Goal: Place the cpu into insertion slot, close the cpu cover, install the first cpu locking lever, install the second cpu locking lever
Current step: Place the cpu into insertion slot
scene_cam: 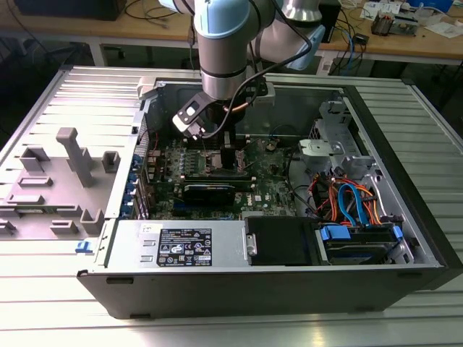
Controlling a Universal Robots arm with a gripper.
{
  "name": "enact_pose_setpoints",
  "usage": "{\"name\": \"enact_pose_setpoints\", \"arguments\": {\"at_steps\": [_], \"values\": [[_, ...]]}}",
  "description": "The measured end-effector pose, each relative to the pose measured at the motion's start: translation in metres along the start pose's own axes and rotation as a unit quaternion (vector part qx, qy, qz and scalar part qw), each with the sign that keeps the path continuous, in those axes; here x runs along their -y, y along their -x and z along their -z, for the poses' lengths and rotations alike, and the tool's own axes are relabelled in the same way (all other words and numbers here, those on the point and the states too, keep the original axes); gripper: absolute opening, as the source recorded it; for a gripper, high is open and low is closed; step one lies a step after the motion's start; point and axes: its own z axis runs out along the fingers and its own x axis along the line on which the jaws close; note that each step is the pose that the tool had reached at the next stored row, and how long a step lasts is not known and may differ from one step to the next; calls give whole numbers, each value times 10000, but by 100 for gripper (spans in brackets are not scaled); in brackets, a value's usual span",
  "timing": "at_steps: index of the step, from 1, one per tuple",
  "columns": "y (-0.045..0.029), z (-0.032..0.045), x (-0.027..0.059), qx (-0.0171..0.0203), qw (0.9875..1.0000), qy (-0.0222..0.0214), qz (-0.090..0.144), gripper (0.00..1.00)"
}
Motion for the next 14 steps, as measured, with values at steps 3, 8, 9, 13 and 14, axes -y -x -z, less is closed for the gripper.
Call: {"name": "enact_pose_setpoints", "arguments": {"at_steps": [3,8,9,13,14], "values": [[0,0,0,-1,10000,0,9,62],[-1,12,-1,-2,10000,1,10,62],[0,18,-2,0,10000,-1,10,62],[-1,23,-2,-2,10000,0,9,62],[-1,23,-3,-2,10000,0,10,62]]}}
